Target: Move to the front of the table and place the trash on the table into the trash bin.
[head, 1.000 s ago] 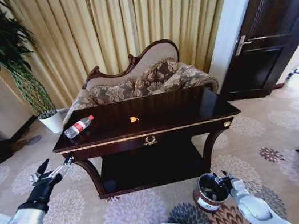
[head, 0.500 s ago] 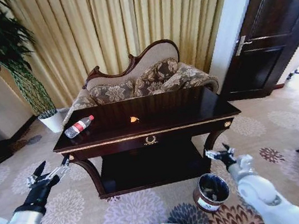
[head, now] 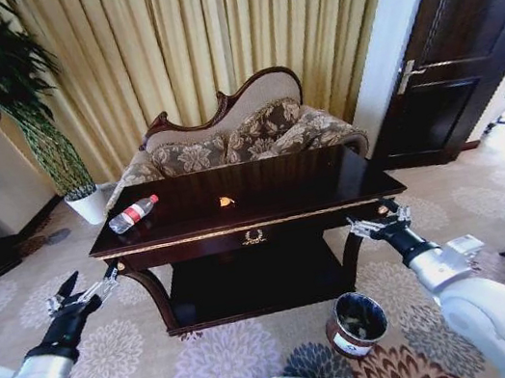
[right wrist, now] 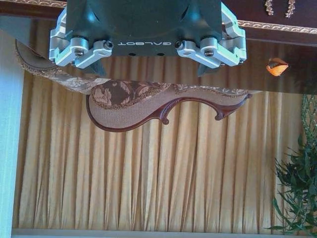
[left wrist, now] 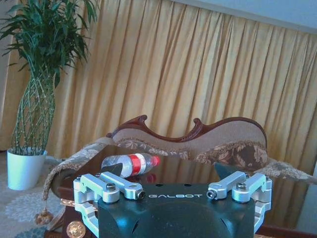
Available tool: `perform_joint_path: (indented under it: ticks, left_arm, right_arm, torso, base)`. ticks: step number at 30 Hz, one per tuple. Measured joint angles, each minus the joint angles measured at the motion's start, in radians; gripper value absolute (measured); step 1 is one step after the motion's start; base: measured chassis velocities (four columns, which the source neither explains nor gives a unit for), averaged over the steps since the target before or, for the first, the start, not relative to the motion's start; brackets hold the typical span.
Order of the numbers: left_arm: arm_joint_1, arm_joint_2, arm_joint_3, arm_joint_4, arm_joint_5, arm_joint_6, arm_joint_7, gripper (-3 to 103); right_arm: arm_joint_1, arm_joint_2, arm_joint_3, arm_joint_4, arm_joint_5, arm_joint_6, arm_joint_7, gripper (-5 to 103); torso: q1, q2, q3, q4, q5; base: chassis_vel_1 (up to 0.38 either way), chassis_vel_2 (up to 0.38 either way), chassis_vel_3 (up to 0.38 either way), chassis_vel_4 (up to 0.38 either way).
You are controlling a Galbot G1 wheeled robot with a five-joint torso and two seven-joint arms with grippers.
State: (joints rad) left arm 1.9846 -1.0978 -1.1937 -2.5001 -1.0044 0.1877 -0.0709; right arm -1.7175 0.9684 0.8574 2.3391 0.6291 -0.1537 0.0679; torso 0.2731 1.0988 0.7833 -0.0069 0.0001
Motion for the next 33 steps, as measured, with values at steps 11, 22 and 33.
perform_joint_path:
  ticks: [11,22,33]
  left_arm:
    - [0.005,-0.011,-0.001,0.000,0.002,0.002,-0.001,100]
    - [0.002,-0.031,0.012,0.000,0.014,0.004,-0.002,100]
    - [0.000,-0.035,0.022,0.000,0.008,-0.010,0.001,100]
  right_arm:
    - [-0.011,0.003,-0.017,0.035,0.002,-0.020,-0.018,100]
    - [-0.019,-0.003,-0.031,0.049,0.004,-0.030,-0.018,100]
    - [-0.013,-0.009,-0.062,0.060,0.013,-0.035,-0.022,100]
  torso:
    - [0.000,0.000,0.000,-0.0002,-0.0002]
    - [0.001,0.000,0.000,-0.0002,-0.0001]
    - [0.000,0.000,0.000,-0.0001,-0.0001]
  base:
    - [-0.057,0.064,0.062,-0.060]
    - [-0.158,0.165,0.156,-0.170]
    - [-0.057,0.068,0.063,-0.068]
